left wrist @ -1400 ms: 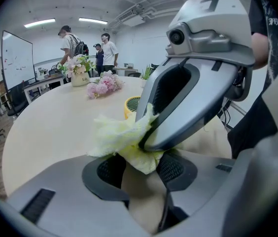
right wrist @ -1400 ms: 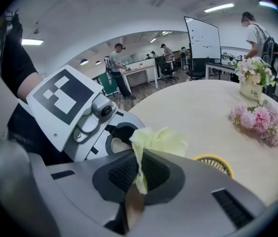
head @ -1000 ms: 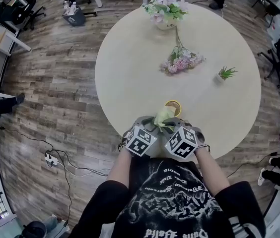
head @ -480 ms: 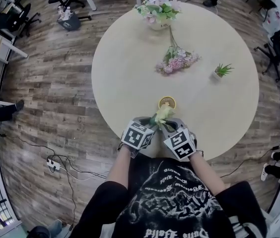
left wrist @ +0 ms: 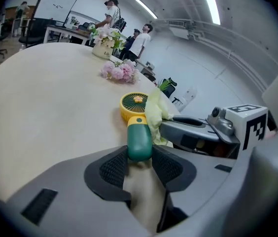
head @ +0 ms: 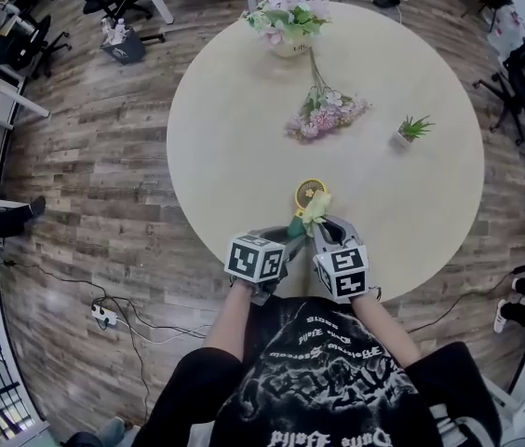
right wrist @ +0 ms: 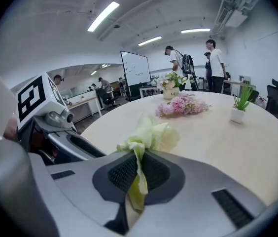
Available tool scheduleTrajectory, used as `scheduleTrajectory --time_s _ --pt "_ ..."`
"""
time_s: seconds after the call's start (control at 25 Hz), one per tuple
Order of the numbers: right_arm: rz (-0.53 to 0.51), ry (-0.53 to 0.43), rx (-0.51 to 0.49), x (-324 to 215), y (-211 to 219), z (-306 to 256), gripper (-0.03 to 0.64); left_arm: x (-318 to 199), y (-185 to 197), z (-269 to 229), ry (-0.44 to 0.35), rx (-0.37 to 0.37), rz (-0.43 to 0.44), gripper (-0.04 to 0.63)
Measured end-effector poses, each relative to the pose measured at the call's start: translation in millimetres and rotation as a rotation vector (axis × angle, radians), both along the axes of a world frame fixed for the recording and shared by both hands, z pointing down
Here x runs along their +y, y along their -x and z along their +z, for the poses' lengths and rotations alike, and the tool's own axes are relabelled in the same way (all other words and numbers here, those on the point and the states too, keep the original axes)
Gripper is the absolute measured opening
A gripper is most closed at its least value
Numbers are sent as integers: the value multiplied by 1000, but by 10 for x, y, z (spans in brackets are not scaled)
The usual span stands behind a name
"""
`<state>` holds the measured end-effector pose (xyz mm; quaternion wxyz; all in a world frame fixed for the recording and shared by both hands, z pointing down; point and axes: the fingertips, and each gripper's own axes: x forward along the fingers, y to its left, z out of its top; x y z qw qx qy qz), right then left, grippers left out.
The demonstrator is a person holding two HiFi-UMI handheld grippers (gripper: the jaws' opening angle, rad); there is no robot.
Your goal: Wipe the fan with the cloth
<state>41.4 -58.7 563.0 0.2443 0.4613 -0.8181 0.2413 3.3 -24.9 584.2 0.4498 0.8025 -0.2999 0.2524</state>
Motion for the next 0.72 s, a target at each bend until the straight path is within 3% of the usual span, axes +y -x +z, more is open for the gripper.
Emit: scheduleTrajectory --time_s 0.32,0.48,0.72 --pt "188 -12 -63 -193 -403 -72 23 106 -47 67 -13 -69 68 172" --pt "192 2 -75 -332 -564 -63 23 161 -69 71 -26 -64 109 172" --pt "187 91 -102 -455 -690 106 23 185 -82 86 -49 -113 218 172"
